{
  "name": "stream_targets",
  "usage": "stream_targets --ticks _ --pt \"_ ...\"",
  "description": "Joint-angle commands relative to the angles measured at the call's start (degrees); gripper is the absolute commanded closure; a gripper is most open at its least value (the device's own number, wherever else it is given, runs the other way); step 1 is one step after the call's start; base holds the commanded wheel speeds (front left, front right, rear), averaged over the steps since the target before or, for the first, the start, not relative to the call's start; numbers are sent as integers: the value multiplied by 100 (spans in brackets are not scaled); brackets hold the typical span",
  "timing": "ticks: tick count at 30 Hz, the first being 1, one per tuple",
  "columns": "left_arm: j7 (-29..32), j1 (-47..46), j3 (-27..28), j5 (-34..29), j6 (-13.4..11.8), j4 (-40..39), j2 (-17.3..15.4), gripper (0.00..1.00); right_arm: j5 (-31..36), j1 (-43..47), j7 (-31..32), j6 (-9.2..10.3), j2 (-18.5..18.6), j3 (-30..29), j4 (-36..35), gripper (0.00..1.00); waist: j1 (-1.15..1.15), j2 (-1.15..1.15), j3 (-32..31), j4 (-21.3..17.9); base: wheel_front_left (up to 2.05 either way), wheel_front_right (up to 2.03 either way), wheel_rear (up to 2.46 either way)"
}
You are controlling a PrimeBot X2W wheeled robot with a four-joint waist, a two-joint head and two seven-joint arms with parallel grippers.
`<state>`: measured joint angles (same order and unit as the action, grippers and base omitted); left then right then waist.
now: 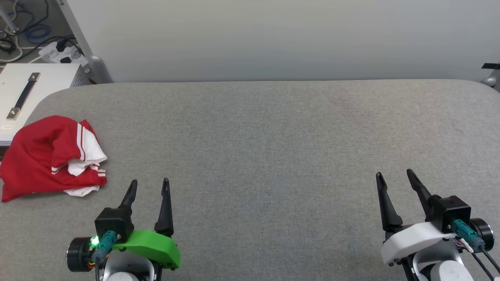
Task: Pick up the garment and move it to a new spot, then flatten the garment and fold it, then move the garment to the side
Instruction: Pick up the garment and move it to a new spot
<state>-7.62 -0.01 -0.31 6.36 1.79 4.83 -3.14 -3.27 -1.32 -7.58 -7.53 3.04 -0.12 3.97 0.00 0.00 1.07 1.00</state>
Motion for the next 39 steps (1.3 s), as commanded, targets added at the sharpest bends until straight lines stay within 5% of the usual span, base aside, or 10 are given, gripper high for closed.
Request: stream_targets --ticks 1,39 --pt "-64 81 -5 59 23 29 14 0 -70 -84 -79 2 -9 18 27 0 0 0 11 43 0 0 0" --pt "-514 215 -44 303 168 259 22 0 -277 -82 -522 4 -14 662 383 0 0 0 33 2228 0 0 0"
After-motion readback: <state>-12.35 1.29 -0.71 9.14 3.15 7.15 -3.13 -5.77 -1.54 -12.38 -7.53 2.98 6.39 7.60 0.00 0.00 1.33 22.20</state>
